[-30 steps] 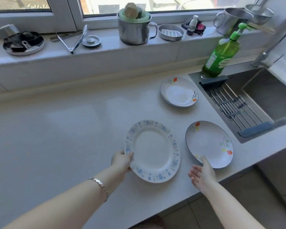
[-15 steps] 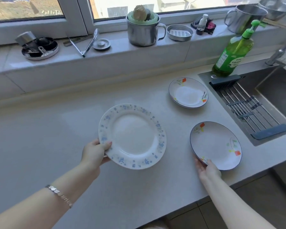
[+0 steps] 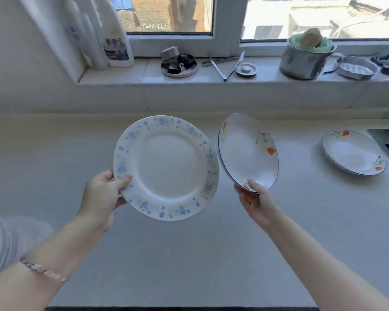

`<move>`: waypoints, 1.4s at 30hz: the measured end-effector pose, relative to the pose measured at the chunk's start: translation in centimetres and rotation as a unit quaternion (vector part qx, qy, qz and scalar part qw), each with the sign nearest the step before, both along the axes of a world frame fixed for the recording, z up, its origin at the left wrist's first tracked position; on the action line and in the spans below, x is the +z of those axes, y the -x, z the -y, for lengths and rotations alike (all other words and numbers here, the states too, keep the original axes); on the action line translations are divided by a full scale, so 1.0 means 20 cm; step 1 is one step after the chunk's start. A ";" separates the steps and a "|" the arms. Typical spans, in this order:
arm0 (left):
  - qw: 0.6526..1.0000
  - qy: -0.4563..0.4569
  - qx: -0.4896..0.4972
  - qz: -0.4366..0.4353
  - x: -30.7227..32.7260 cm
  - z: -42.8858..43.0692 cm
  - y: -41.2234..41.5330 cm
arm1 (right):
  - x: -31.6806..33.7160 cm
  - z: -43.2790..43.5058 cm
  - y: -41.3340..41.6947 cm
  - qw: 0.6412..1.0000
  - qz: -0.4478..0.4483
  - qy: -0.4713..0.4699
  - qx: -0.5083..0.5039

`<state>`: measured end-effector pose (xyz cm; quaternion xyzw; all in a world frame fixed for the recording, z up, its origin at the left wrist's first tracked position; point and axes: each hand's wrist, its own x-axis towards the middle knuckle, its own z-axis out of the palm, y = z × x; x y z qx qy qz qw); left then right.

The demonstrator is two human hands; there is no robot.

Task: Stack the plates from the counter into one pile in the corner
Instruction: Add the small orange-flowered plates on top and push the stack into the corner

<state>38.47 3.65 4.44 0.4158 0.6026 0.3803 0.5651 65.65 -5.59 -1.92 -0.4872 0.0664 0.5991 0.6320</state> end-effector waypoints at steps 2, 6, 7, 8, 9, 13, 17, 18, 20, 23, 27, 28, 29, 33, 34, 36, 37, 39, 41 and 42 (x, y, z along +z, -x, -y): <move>0.999 -0.006 0.034 0.007 0.04 -0.02 0.26 | 0.04 -0.12 0.22 0.999 0.002 -0.014 0.043; 0.993 -0.005 0.113 0.030 0.09 -0.01 0.76 | 0.11 -0.30 0.66 0.993 -0.001 -0.029 0.116; 0.991 -0.006 0.133 0.033 0.10 0.00 0.89 | 0.13 -0.34 0.77 0.991 0.003 -0.027 0.134; 0.987 -0.008 0.155 0.034 0.10 0.02 1.00 | 0.14 -0.37 0.87 0.988 0.006 -0.025 0.153; 0.984 -0.010 0.177 0.034 0.10 0.04 1.12 | 0.15 -0.41 0.97 0.985 0.010 -0.021 0.172; 0.968 -0.007 0.248 0.031 0.09 0.13 1.51 | 0.16 -0.51 1.33 0.971 0.023 -0.013 0.237; 0.957 0.006 0.289 0.034 0.07 0.22 1.79 | 0.15 -0.55 1.59 0.958 0.026 -0.015 0.285; 0.954 0.013 0.298 0.034 0.05 0.24 1.84 | 0.14 -0.56 1.65 0.954 0.027 -0.022 0.299; 0.950 0.028 0.309 0.037 0.02 0.28 1.92 | 0.13 -0.56 1.71 0.947 0.031 -0.020 0.319; 0.945 0.048 0.320 0.041 -0.02 0.33 1.98 | 0.11 -0.56 1.76 0.943 0.041 -0.006 0.331; 0.943 0.072 0.323 0.041 -0.07 0.38 2.00 | 0.11 -0.58 1.79 0.931 0.058 -0.002 0.359; 0.943 0.077 0.321 0.043 -0.08 0.38 2.00 | 0.11 -0.59 1.79 0.929 0.065 -0.002 0.364; 0.944 0.081 0.318 0.042 -0.08 0.39 2.01 | 0.12 -0.59 1.79 0.928 0.067 -0.003 0.368; 0.963 0.093 0.250 -0.030 -0.05 0.38 2.06 | 0.12 -0.62 1.80 0.921 0.092 -0.008 0.378; 0.967 0.101 0.223 -0.068 -0.03 0.38 2.07 | 0.11 -0.62 1.80 0.919 0.097 -0.009 0.381; 0.965 0.129 0.170 -0.152 -0.02 0.36 2.11 | 0.12 -0.62 1.81 0.915 0.103 -0.009 0.389; 0.959 0.145 0.141 -0.199 -0.02 0.35 2.12 | 0.12 -0.62 1.82 0.912 0.107 -0.010 0.395; 0.938 0.177 0.076 -0.289 -0.03 0.33 2.14 | 0.12 -0.61 1.83 0.908 0.116 -0.011 0.403; 0.916 0.191 0.033 -0.350 -0.04 0.30 2.15 | 0.11 -0.60 1.83 0.907 0.121 -0.010 0.403; 0.909 0.192 0.018 -0.371 -0.03 0.29 2.16 | 0.11 -0.60 1.84 0.907 0.123 -0.010 0.402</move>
